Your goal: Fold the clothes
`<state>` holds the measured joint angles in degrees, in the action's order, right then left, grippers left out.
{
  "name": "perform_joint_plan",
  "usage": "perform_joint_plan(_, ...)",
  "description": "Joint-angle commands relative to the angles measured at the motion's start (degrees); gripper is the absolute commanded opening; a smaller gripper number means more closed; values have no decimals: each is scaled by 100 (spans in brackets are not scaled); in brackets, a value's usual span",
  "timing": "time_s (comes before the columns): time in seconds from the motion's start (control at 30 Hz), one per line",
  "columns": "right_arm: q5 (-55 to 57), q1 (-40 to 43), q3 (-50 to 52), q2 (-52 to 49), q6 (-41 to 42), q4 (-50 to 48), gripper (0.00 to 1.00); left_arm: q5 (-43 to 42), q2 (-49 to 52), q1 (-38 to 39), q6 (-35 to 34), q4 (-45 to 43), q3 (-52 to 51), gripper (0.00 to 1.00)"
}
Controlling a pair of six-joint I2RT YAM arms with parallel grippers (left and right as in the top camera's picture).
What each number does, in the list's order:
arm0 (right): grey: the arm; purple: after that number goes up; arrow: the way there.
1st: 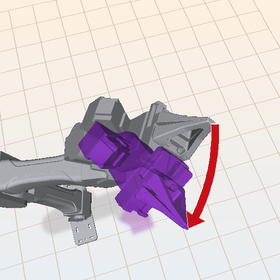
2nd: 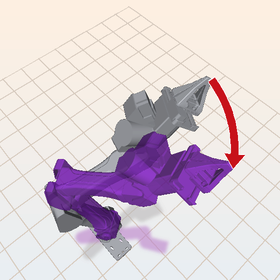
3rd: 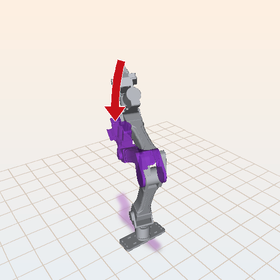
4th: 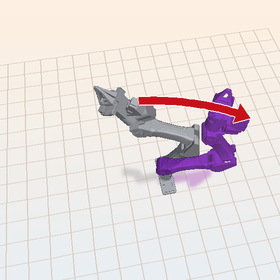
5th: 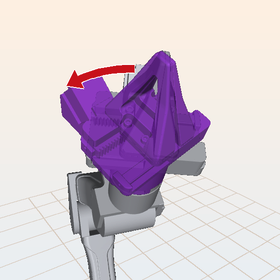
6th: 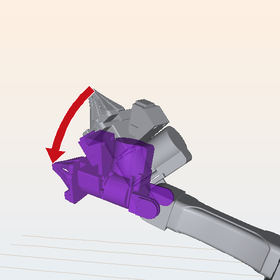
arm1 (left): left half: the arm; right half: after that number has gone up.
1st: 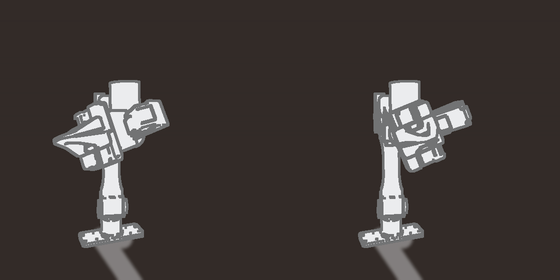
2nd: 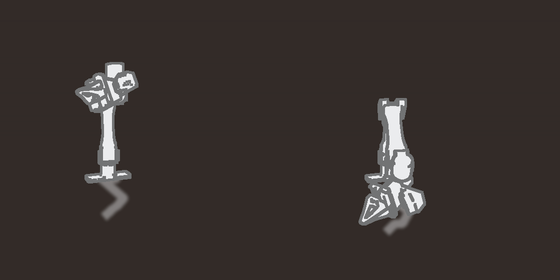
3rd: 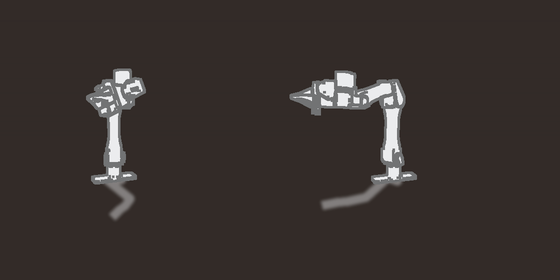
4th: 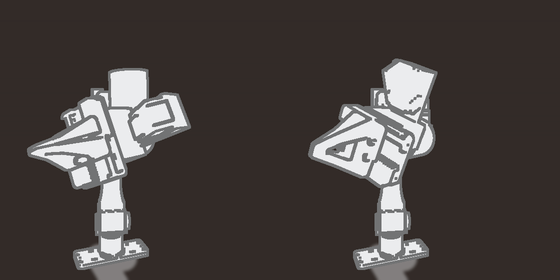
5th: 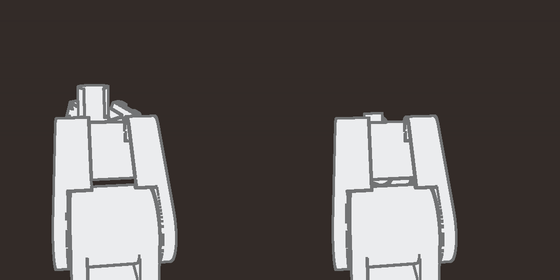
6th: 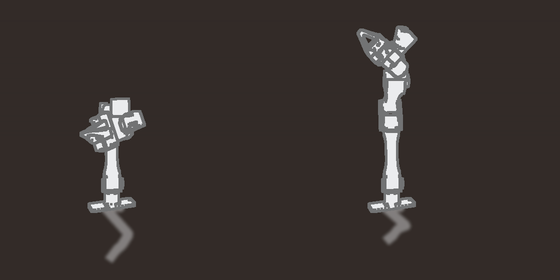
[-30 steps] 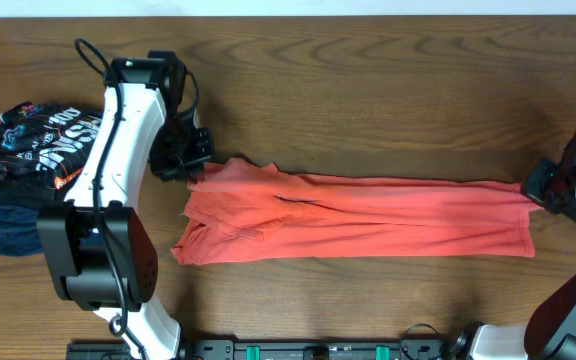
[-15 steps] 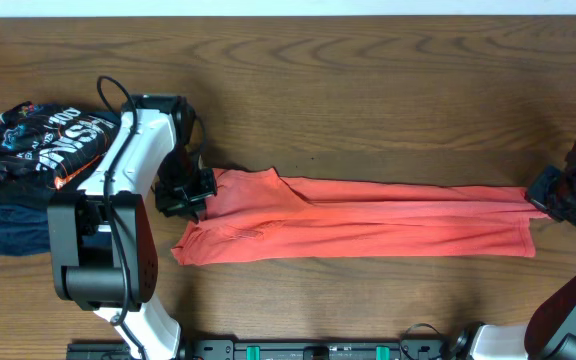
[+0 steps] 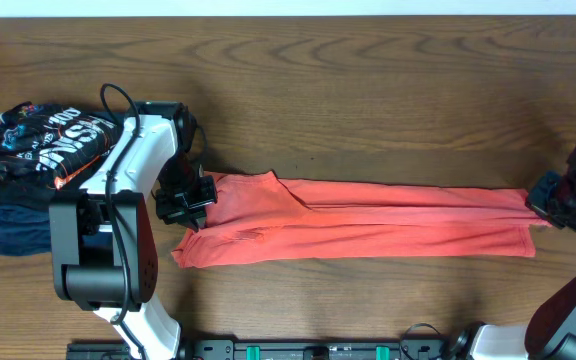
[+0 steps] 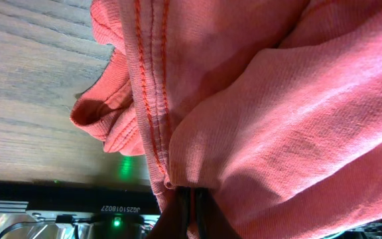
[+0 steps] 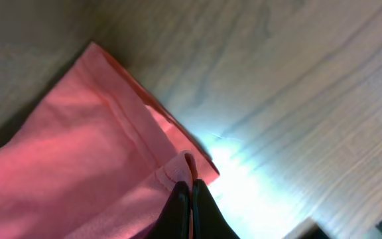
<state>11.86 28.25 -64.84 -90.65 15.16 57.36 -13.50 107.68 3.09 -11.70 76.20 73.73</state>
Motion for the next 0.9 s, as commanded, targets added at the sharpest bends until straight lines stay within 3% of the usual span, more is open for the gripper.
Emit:
perform_joint_plan(0.0, 162, 203, 13, 107, 118, 33, 1, 122, -96, -13, 98, 142, -46, 6)
perform_joint_plan(0.23, -13, 249, 13, 105, 197, 76, 3, 284, -96, -13, 96, 323, -46, 6)
perform_joint_plan(0.37, -74, 249, 13, 105, 197, 81, 32, 282, -96, -13, 96, 350, -46, 6)
perform_joint_plan(0.67, -767, 249, 13, 105, 44, -22, 32, 278, -96, -13, 96, 625, -46, 24)
perform_joint_plan(0.87, -1585, 232, 59, 105, -151, 9, 31, 197, -109, -13, 96, 476, -20, 24)
